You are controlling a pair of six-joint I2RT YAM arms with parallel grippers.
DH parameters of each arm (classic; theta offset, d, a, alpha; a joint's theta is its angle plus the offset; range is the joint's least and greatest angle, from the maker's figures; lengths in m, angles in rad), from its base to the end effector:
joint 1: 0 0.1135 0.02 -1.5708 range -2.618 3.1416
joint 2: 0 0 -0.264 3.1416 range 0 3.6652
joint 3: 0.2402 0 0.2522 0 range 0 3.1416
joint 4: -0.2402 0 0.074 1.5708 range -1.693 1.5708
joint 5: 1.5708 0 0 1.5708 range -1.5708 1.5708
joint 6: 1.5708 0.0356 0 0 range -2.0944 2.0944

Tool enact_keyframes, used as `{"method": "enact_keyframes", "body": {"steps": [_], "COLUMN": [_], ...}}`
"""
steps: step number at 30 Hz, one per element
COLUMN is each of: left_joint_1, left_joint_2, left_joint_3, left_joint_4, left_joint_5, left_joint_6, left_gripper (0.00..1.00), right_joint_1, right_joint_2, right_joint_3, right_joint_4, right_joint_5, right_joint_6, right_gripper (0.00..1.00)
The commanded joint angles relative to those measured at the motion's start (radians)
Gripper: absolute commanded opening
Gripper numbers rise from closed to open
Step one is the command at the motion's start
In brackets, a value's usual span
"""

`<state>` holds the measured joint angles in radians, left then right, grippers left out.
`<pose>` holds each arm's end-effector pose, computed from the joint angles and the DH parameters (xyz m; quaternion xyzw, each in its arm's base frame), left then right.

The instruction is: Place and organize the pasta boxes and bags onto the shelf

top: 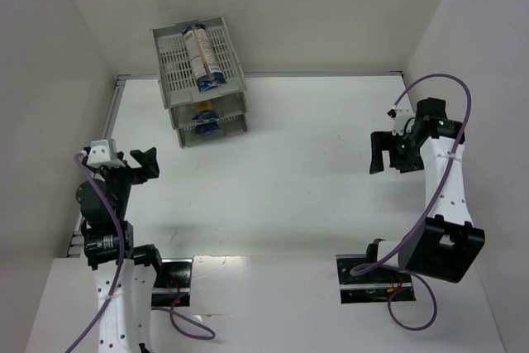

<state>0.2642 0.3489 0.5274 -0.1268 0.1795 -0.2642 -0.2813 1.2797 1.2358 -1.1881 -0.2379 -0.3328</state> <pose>0.1090 0.0229 0.3119 -0.1163 0.6790 -0.0617 0.7222 0.2211 -0.0551 0.3132 -0.0452 0.9779 0.0609 0.1949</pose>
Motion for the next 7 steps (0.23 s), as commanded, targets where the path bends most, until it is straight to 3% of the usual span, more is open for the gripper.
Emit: {"method": "enact_keyframes", "body": {"steps": [1, 7], "left_joint_1": [-0.008, -0.008], "left_joint_2": [-0.011, -0.011], "left_joint_3": [-0.004, -0.004], "left_joint_4": [0.041, 0.041], "left_joint_5": [-0.006, 0.003], "left_joint_6": [0.010, 0.010], "left_gripper": [0.99, 0.99], "right_joint_1": [0.005, 0.005], "right_joint_2": [-0.037, -0.066], "right_joint_3": [-0.007, -0.007], "right_joint_4": [0.041, 0.041], "right_joint_5": [-0.012, -0.032], "right_joint_6": [0.014, 0.005], "right_gripper": [1.00, 1.00]}}
